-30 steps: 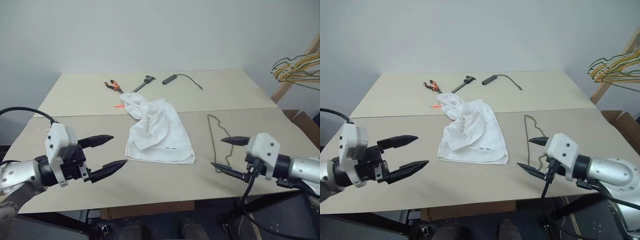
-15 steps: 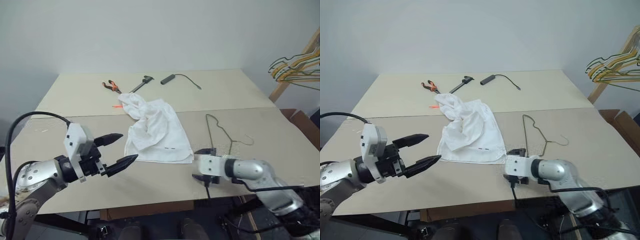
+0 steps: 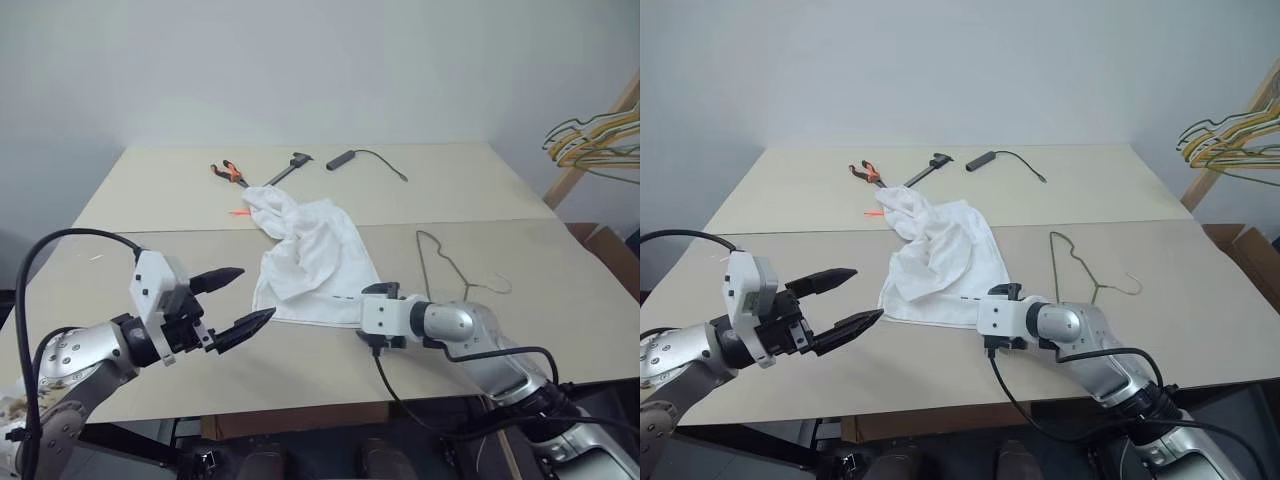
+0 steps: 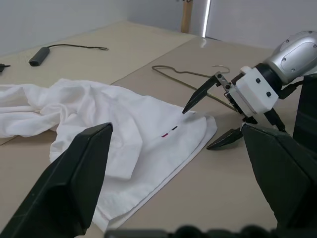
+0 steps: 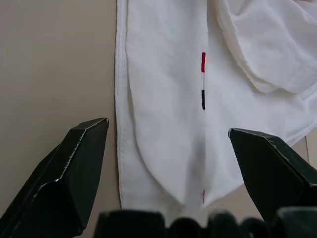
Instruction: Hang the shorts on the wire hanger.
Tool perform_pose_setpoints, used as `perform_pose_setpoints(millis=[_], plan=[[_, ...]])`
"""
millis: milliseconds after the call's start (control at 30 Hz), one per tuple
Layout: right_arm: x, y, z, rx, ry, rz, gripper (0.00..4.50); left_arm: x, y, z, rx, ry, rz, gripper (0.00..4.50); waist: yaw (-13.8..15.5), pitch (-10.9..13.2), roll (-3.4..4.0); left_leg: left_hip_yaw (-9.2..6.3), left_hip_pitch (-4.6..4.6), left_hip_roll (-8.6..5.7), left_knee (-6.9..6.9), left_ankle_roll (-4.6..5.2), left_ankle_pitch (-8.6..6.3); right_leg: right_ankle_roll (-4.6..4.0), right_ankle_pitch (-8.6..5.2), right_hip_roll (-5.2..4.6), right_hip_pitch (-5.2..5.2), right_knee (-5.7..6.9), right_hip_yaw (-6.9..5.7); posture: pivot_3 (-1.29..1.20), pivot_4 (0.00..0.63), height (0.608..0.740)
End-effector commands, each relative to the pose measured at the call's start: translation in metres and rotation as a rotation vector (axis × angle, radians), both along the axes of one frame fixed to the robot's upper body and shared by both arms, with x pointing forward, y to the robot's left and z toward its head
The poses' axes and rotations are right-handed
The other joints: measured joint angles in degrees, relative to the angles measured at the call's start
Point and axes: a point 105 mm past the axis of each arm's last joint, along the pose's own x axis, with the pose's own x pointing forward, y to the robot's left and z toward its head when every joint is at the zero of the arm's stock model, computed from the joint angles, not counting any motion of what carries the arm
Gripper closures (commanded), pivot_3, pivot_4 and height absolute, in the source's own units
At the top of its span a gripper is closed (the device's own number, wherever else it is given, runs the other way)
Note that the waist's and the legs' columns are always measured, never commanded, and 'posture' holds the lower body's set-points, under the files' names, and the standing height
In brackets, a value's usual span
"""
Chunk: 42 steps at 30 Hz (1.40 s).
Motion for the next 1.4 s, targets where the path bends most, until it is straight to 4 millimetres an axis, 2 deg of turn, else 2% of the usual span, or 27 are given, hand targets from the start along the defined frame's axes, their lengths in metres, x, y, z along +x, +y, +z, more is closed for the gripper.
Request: perform_pose_setpoints(millis=[33,67,167,267,467,533,633,767,867,967,1067,1100,1233,1400], plan=[[0.009,-0.015,-0.017,-0.103,0.024,-0.053,0.03,-0.003,-0.006,0.008,0.000,-0.052,-0.018,0.00,-0.09,-0.39,-0.12,0.00,0.03,0.01,0.00,-0.01,0.00,-0.05,-0.03,0.01,0.03,0.01,0.00,0.01,0.000,0.740],[0.012,-0.017,-0.018,-0.121,0.018,-0.059,0.03,-0.003,-0.007,0.008,0.001,-0.055,-0.021,0.00,-0.12,-0.62,-0.15,0.00,0.07,0.02,0.00,-0.02,-0.01,-0.17,-0.09,0.01,0.07,0.02,0.00,0.01,0.000,0.740],[0.013,-0.021,-0.024,-0.171,0.046,-0.062,0.59,-0.003,-0.008,0.009,-0.003,-0.058,-0.021,0.00,-0.01,-0.90,-0.18,0.00,0.38,0.04,0.01,-0.10,-0.06,-0.16,-0.10,0.00,0.15,0.02,-0.01,0.01,0.001,0.740],[0.009,-0.021,-0.034,-0.192,0.094,-0.058,1.71,-0.004,-0.011,0.009,-0.009,-0.054,-0.024,0.00,-0.03,-1.00,-0.25,0.01,0.62,0.03,0.01,-0.41,-0.23,-0.06,-0.16,-0.02,0.35,0.01,0.00,0.01,0.005,0.740],[0.007,0.003,-0.037,-0.153,0.108,-0.037,3.90,-0.005,-0.012,0.010,-0.007,-0.052,-0.031,0.00,-0.41,-1.15,-0.30,0.01,1.01,0.12,-0.04,-0.46,-0.27,0.20,-0.33,0.03,0.73,0.00,0.00,0.01,0.004,0.740],[0.007,0.010,-0.037,-0.141,0.105,-0.027,4.48,-0.004,-0.011,0.011,-0.003,-0.054,-0.032,0.00,-0.59,-1.19,-0.29,0.01,1.01,0.15,-0.03,-0.47,-0.28,0.21,-0.32,0.05,0.73,0.01,0.01,0.01,0.004,0.740],[0.004,0.029,-0.030,-0.081,0.107,0.016,4.48,-0.003,-0.009,0.012,0.005,-0.058,-0.035,0.00,-0.70,-1.23,-0.30,0.01,1.03,0.17,-0.04,-0.48,-0.28,0.20,-0.32,0.08,0.72,0.02,0.01,0.02,0.000,0.740],[-0.006,0.085,-0.009,0.083,0.103,0.127,4.48,0.001,-0.006,0.015,0.021,-0.070,-0.036,0.00,-1.23,-1.29,-0.39,0.02,0.97,0.22,-0.11,-0.55,-0.32,-0.08,-0.19,0.14,0.64,0.05,0.04,0.02,0.000,0.740],[-0.007,0.111,-0.002,0.099,0.044,0.187,4.48,0.005,-0.001,0.016,0.027,-0.078,-0.030,0.00,-1.61,-1.17,-0.22,0.01,0.79,0.40,-0.11,-0.69,-0.36,-0.19,-0.10,0.40,0.56,0.12,0.07,0.04,0.000,0.740],[0.001,0.146,0.010,0.168,0.008,0.183,4.48,0.008,0.003,0.017,0.036,-0.091,-0.019,0.00,-1.46,-1.13,-0.14,0.00,0.33,0.49,-0.10,-0.61,-0.15,-0.15,-0.06,0.62,-0.02,0.29,0.11,0.05,0.000,0.740],[-0.003,0.171,0.020,0.249,0.029,0.202,4.48,0.006,0.005,0.018,0.043,-0.097,-0.017,0.00,-0.94,-1.20,-0.26,-0.06,-0.30,0.56,-0.11,-1.00,0.00,-0.43,0.01,0.80,-0.88,0.70,0.10,0.07,0.000,0.740],[-0.005,0.175,0.020,0.264,0.038,0.201,4.48,0.006,0.005,0.018,0.044,-0.098,-0.016,0.00,-0.63,-1.20,-0.25,-0.08,-0.42,0.56,-0.13,-1.12,0.05,-0.51,-0.04,0.83,-1.06,0.80,0.10,0.07,0.000,0.740],[-0.012,0.167,0.029,0.358,0.154,0.194,3.49,0.004,0.004,0.017,0.051,-0.093,-0.013,0.00,0.31,-1.17,-0.22,-0.18,-0.38,0.60,-0.46,-1.32,0.15,-0.70,-0.15,0.91,-1.14,0.84,-0.02,0.07,0.000,0.740],[-0.014,0.118,0.058,0.394,0.289,0.249,1.85,0.006,0.000,0.013,0.043,-0.023,-0.031,0.00,0.42,-1.17,-0.22,-0.23,-0.22,0.62,-0.46,-1.27,0.17,-0.69,-0.15,0.88,-0.97,0.84,-0.04,0.04,0.000,0.740]])
